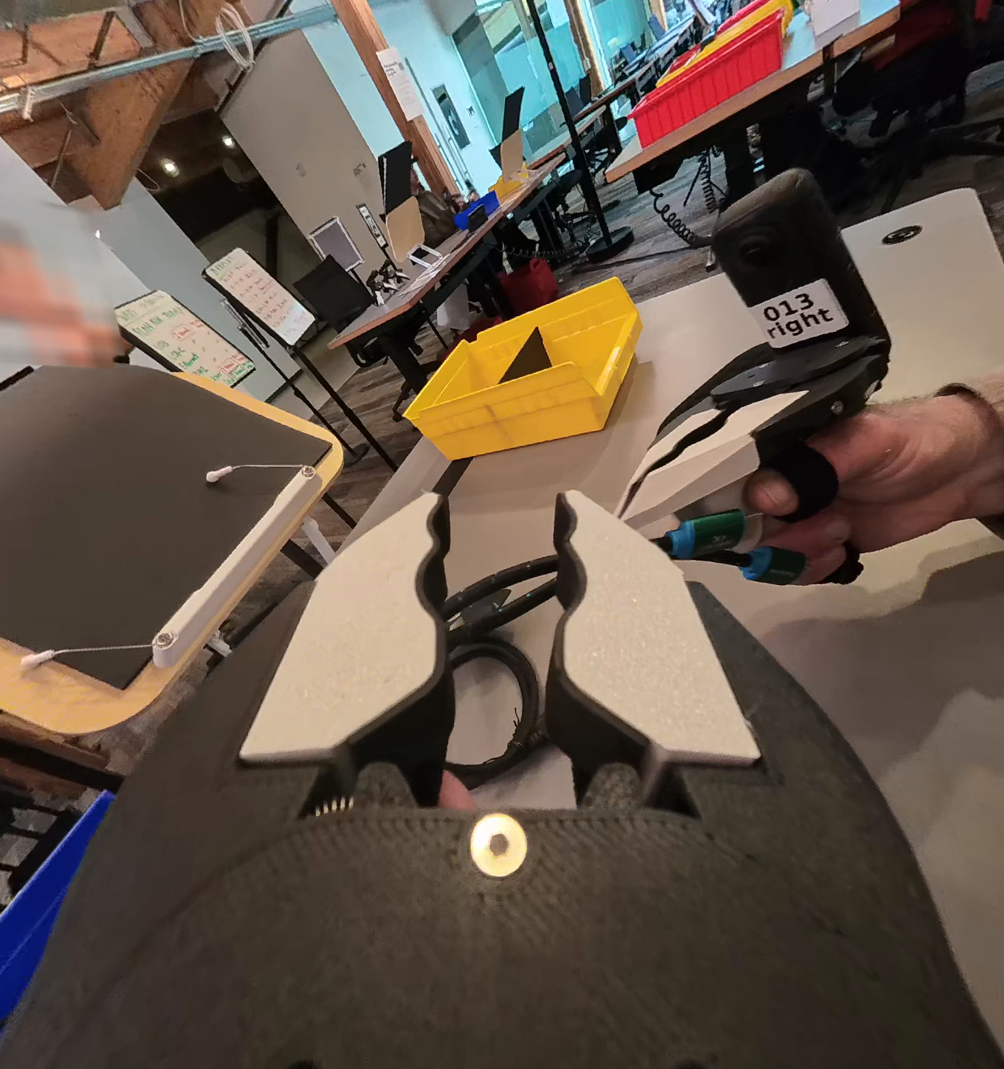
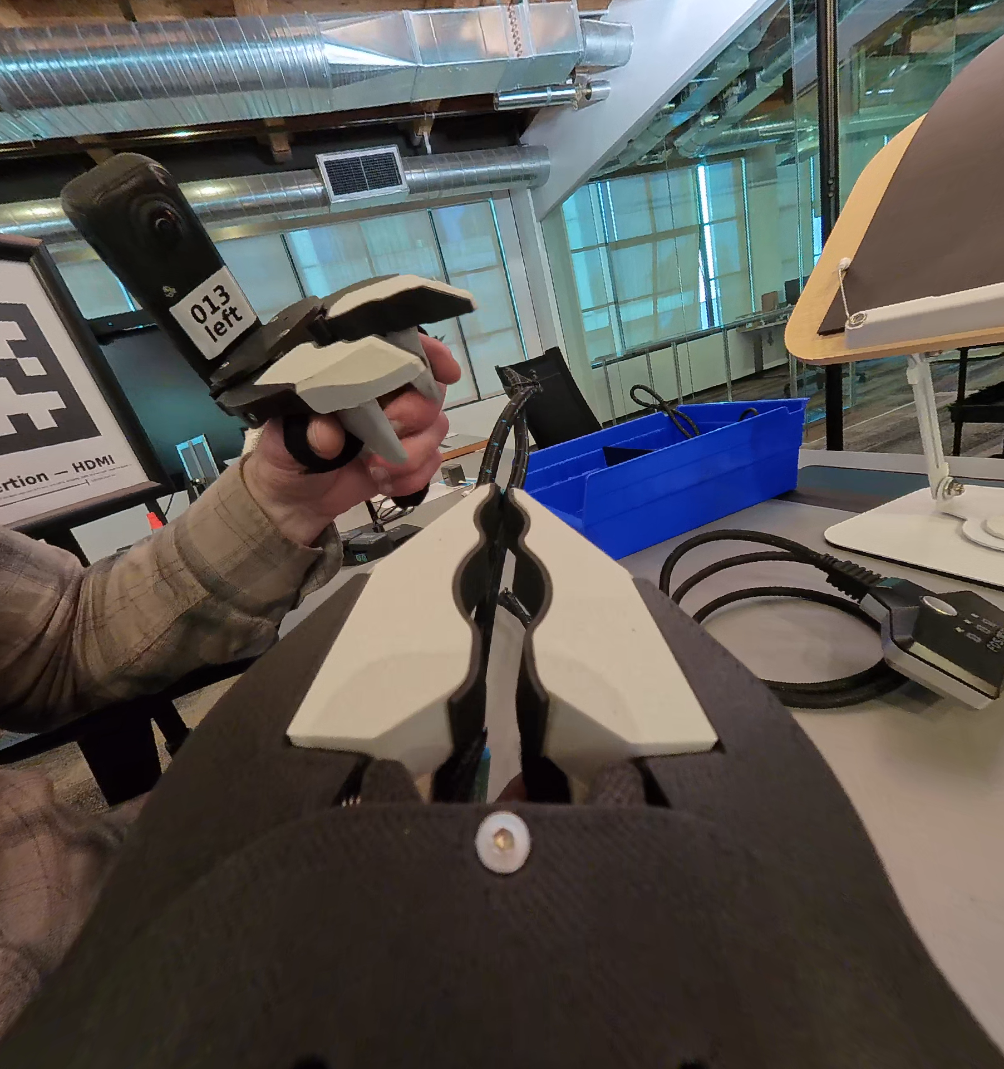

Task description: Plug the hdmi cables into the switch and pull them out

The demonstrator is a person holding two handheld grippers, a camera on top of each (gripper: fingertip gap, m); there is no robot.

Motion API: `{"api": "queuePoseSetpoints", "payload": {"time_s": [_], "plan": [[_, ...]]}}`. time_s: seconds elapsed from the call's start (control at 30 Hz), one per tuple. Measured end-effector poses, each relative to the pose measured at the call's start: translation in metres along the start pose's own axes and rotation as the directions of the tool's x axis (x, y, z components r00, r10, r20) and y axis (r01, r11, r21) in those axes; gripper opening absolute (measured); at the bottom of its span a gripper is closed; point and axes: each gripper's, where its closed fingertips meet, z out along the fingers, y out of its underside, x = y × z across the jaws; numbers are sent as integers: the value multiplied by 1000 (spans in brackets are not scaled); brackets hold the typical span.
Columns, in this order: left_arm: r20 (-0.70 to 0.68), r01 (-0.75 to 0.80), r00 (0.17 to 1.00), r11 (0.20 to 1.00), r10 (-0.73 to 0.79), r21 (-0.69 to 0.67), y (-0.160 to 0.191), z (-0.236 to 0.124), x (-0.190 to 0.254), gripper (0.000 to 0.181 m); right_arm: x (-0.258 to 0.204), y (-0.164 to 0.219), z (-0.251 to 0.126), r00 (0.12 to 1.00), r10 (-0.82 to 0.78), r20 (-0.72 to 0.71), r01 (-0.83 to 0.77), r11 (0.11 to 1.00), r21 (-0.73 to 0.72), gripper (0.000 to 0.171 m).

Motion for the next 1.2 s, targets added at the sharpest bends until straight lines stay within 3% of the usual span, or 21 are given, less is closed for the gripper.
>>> {"api": "queuePoseSetpoints", "payload": {"time_s": [0.23,0.37,0.53,0.7,0.97,1.2], "plan": [[25,-59,998,997,61,-51,10,0,-5,32,-1,3,2,1000,8,13,-8,1000,-8,0],[103,-14,994,994,25,-110,35,-2,-28,25,-8,2,4,998,29,55,-29,1000,-2,0],[129,129,985,988,-116,-91,54,0,-40,12,-26,9,11,991,40,125,-34,998,-46,0],[166,85,984,983,-58,-160,55,0,-42,12,-35,19,18,989,34,143,-22,996,-81,0],[87,64,996,928,-35,-366,112,15,-20,7,-43,5,16,984,29,177,-24,999,-30,0],[20,-3,1000,932,11,-362,107,15,-9,15,-34,4,14,990,32,141,-29,999,-25,0]]}}
